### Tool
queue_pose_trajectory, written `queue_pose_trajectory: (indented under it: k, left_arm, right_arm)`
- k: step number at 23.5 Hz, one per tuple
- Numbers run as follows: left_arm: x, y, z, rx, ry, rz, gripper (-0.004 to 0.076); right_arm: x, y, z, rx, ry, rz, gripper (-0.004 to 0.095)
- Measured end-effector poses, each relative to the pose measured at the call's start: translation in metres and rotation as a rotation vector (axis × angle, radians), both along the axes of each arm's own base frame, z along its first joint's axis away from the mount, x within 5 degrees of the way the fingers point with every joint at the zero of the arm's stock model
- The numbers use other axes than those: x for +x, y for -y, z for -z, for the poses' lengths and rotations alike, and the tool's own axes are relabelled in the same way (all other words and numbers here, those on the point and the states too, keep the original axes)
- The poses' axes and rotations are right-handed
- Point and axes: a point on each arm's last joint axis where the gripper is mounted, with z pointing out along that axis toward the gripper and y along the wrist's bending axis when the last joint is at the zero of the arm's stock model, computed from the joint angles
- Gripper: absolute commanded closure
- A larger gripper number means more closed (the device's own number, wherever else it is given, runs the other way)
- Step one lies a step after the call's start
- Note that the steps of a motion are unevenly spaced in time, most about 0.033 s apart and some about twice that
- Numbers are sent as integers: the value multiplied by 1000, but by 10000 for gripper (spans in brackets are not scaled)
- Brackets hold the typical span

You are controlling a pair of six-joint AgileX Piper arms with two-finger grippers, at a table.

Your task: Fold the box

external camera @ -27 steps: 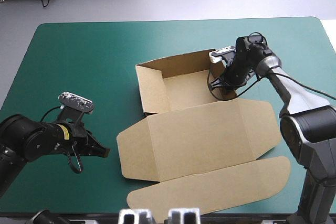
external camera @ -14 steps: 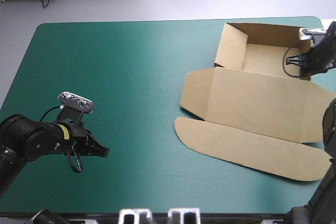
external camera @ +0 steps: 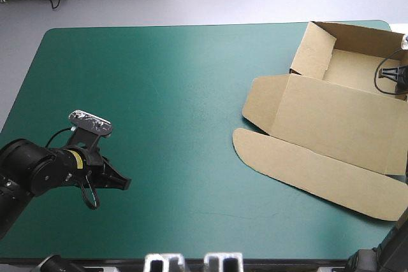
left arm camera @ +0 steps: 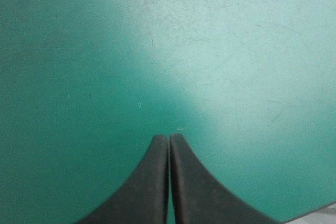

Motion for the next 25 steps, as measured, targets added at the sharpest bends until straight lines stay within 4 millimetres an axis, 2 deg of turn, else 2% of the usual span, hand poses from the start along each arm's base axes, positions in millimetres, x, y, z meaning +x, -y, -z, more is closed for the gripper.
queue_pose_trajectory:
  k: [3, 5, 6, 7, 8, 10, 12, 14, 16, 17, 20, 22, 23, 25]
  left_arm:
    - [-1, 1, 0, -12, -7, 2, 727]
    - [-1, 2, 0, -18, -10, 3, 727]
    - [-1, 2, 0, -18, -10, 3, 727]
    - [-1, 2, 0, -20, -11, 3, 727]
    - [-1, 2, 0, -20, -11, 3, 727]
    - [-1, 2, 0, -20, -11, 3, 727]
    - [-1, 2, 0, -20, -11, 3, 727]
    - [-1, 2, 0, -20, -11, 3, 727]
    - [-1, 2, 0, -20, -11, 3, 727]
    - [-1, 2, 0, -20, -11, 3, 727]
    - [0, 2, 0, -24, -3, 4, 727]
    - [1, 3, -1, -36, 17, 5, 727]
    - [2, 4, -2, -42, 29, 6, 727]
    - [3, 4, -3, -50, 44, 7, 727]
  right_arm:
    - [-2, 9, 2, -5, 3, 6, 919]
    - [-6, 23, 9, 18, 2, 42, 795]
    - [-8, 28, 12, 29, 1, 55, 644]
    - [-10, 36, 18, 52, -1, 75, 538]
    - [-11, 40, 21, 60, -4, 84, 325]
    - [-13, 47, 23, 59, 3, 101, 137]
    - [-13, 50, 21, 53, 14, 112, 43]
    - [-12, 52, 10, 51, 36, 135, 58]
    - [-9, 49, -15, 78, 78, 138, 99]
    - [-7, 43, -35, 138, 126, 123, 126]
    - [-2, 28, -71, 225, 259, 76, 336]
    - [0, 15, -86, 234, 302, 29, 492]
    - [1, 8, -92, 236, 315, 9, 602]
    - [5, -13, -102, 243, 334, -52, 775]
